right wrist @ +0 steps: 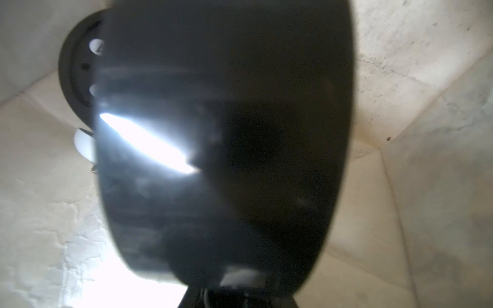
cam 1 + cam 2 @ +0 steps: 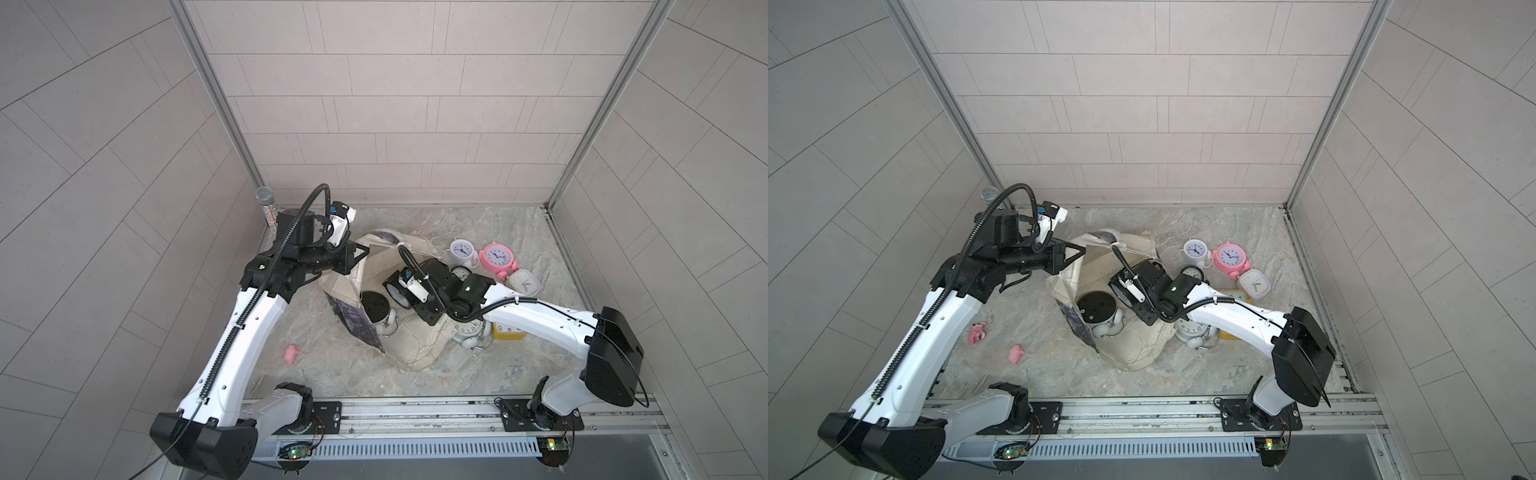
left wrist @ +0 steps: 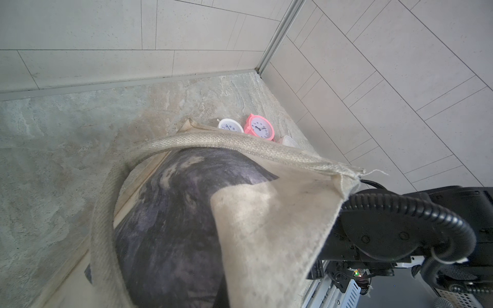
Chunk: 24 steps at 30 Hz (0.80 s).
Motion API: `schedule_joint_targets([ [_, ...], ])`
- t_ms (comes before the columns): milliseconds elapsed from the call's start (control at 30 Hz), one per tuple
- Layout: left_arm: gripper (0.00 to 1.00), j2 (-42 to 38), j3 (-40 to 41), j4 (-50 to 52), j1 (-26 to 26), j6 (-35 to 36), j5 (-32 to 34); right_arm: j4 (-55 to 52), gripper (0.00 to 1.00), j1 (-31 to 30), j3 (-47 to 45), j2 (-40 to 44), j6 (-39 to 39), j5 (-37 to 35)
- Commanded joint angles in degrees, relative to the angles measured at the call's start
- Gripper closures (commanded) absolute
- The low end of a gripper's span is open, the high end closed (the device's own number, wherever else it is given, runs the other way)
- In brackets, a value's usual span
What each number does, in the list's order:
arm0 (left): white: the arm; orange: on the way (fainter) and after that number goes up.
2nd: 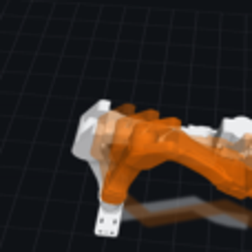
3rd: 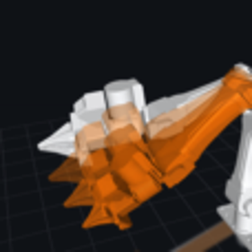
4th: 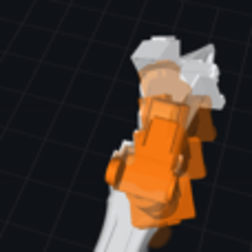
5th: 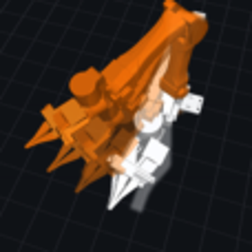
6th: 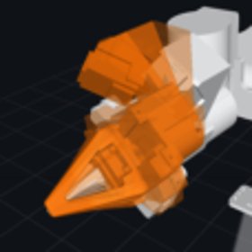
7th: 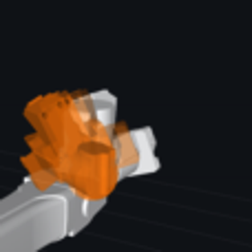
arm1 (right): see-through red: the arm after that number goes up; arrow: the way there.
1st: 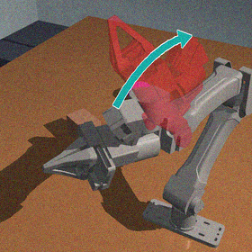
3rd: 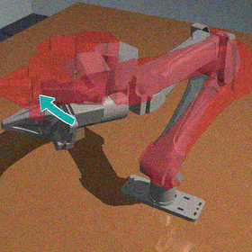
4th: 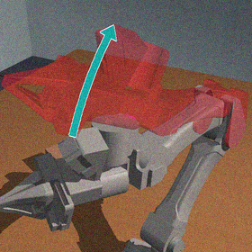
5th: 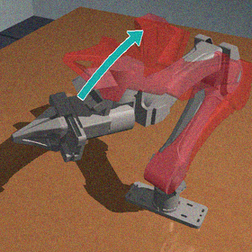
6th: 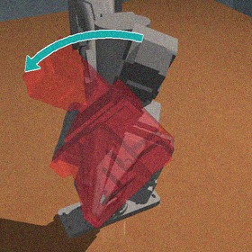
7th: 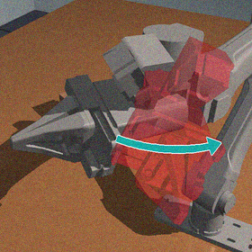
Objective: Take the alarm clock out of the canvas bag
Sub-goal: Pick up the alarm from the canvas bag.
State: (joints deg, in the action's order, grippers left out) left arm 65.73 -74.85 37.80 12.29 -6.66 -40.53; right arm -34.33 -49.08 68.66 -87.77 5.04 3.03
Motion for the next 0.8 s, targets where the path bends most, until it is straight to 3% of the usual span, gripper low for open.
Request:
schedule_joint_targets([
  [0, 1.00, -1.54, -0.23, -3.59, -0.48, -0.48, -0.20, -5.25, 1.00, 0.93, 2.94, 2.21, 3.81, 1.08],
  [467, 1.00, -1.32, -0.45, -3.50, -0.50, -1.02, 2.40, -10.79, 0.98, 1.22, 4.70, 11.40, 7.48, 12.89],
  [633, 1.00, -1.10, -1.57, 0.27, -0.42, 0.95, 13.54, -13.21, 0.98, 1.88, 5.10, 14.58, 8.40, 17.33],
  [767, 1.00, -1.19, -1.56, 1.16, -0.43, 2.13, 14.61, -13.95, 0.98, 2.51, 4.82, 17.01, 8.60, 19.65],
])
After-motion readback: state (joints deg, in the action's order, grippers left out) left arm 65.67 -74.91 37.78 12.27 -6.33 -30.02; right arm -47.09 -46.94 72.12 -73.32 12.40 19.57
